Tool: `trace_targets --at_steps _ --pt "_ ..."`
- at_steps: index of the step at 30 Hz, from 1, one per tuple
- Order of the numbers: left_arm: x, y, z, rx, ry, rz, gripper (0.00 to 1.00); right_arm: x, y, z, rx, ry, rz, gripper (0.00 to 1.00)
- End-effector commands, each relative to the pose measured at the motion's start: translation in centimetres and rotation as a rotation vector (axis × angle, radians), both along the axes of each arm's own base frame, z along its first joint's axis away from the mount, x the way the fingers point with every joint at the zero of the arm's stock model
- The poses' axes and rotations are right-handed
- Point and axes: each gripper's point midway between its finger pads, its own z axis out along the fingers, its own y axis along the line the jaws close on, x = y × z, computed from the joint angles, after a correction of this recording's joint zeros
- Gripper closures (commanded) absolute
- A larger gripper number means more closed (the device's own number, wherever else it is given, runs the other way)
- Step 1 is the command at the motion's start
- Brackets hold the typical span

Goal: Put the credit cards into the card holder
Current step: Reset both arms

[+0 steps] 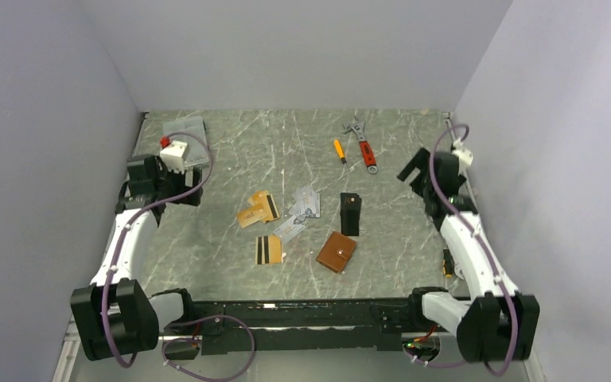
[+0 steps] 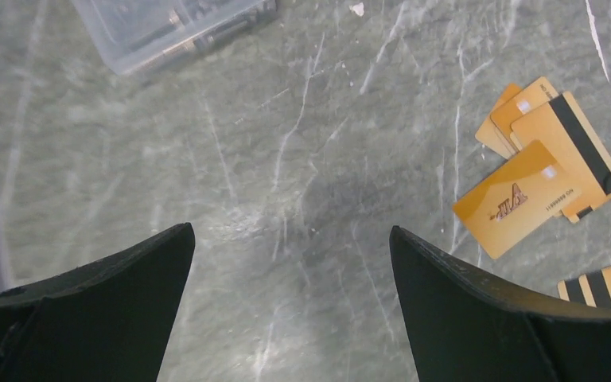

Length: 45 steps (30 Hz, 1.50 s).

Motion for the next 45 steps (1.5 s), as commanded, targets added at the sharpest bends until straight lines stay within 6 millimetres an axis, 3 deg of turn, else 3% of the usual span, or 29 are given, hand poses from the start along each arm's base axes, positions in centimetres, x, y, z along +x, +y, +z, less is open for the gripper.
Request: trace_targets --at_steps 1,3,9,15,20,23,27,32,36,38,40,41,45 --pt "3.0 -0.5 1.2 -0.144 -0.246 -0.028 0.01 -1.6 -6.0 1.2 -0.199 -0.252 -0.293 0.0" --pt "3.6 -0.4 0.7 -0.155 -0.276 -0.029 0.01 -1.9 -7.3 1.4 -0.26 -0.321 -0.345 0.0" --pt "4.4 -0.9 -1.1 -0.212 -0.374 -0.036 0.01 -2.3 -9.7 -1.5 -0.395 -0.246 -0.434 0.0" --pt "4.2 -0.6 -3.1 -0.184 -0.423 -0.027 0.01 -2.9 -10.3 -4.1 -0.441 -0.249 -0.442 0.0" --pt "3.4 -0.1 -3.0 -0.152 -0.503 0.002 0.01 -3.0 -10.2 -5.9 -0.425 -0.271 -0.446 0.0" --pt "2.6 -0.5 -2.9 -0.15 -0.539 -0.041 0.01 -2.4 -10.0 -5.0 -0.427 -0.34 -0.43 0.0" --pt "1.5 -1.8 -2.9 -0.131 -0.624 -0.116 0.01 -0.7 -9.2 -5.4 -0.429 -0.309 -0.352 0.0" --pt "2.1 -2.2 -3.3 -0.112 -0.646 -0.094 0.01 -1.3 -9.5 -7.6 -0.447 -0.335 -0.365 0.0" --pt "2.7 -2.2 -3.8 -0.087 -0.605 -0.072 0.01 1.2 -7.4 -8.2 -0.484 -0.296 -0.182 0.0" --pt "2.6 -2.0 -4.4 -0.077 -0.57 -0.066 0.01 2.8 -5.3 -8.7 -0.504 -0.29 -0.037 0.0" --pt "2.8 -2.1 -3.9 -0.078 -0.594 -0.064 0.01 1.9 -4.4 -9.2 -0.506 -0.323 -0.004 0.0" --pt "2.7 -2.1 -3.9 -0.082 -0.601 -0.062 0.01 1.4 -4.9 -8.4 -0.531 -0.395 -0.034 0.0" --pt "2.7 -2.0 -4.1 -0.075 -0.581 -0.064 0.01 1.8 -5.0 -9.0 -0.516 -0.347 -0.03 0.0"
